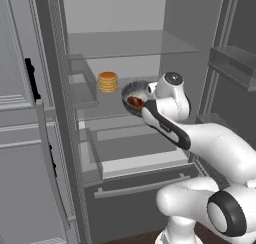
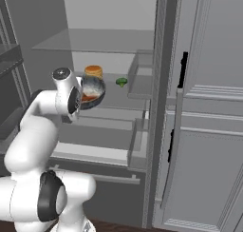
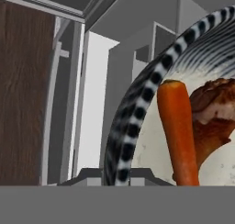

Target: Pick the chicken drumstick and carrot from their plates and place them in the bowl. Then put the bowl in the fridge.

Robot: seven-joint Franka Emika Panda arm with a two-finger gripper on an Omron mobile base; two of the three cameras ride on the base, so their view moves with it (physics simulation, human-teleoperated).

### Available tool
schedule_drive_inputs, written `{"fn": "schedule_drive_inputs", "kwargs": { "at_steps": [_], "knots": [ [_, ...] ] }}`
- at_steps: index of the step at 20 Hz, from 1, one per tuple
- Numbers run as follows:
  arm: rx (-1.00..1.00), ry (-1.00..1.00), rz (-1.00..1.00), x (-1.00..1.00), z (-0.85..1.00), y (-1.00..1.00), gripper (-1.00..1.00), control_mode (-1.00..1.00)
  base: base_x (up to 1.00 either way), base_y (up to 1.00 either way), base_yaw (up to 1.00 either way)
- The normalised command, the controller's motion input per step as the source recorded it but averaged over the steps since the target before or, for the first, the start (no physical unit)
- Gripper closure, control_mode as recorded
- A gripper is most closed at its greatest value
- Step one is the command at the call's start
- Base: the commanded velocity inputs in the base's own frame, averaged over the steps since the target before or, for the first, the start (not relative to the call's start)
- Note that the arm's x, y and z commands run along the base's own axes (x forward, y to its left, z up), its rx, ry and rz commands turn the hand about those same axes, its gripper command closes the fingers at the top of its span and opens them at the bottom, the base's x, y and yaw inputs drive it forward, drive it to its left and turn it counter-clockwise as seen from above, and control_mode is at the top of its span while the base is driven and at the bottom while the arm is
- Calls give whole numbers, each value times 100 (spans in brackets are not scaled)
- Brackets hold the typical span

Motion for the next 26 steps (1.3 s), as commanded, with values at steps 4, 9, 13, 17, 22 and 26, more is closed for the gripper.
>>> {"fn": "schedule_drive_inputs", "kwargs": {
  "at_steps": [4, 9, 13, 17, 22, 26],
  "knots": [
    [-3, -13, 0, 85, -25, 15, 100, -100, 0, 0, 0],
    [-1, -2, 0, 66, -1, 6, 100, -100, 0, 0, 0],
    [0, 7, 0, 13, -13, 1, 100, -100, 0, 0, 0],
    [0, 8, 0, 7, -9, 0, 100, -100, 0, 0, 0],
    [0, 2, 4, 37, 0, 0, 100, -100, 0, 0, 0],
    [3, 8, 5, 62, -9, 0, 100, -100, 0, 0, 0]
  ]
}}
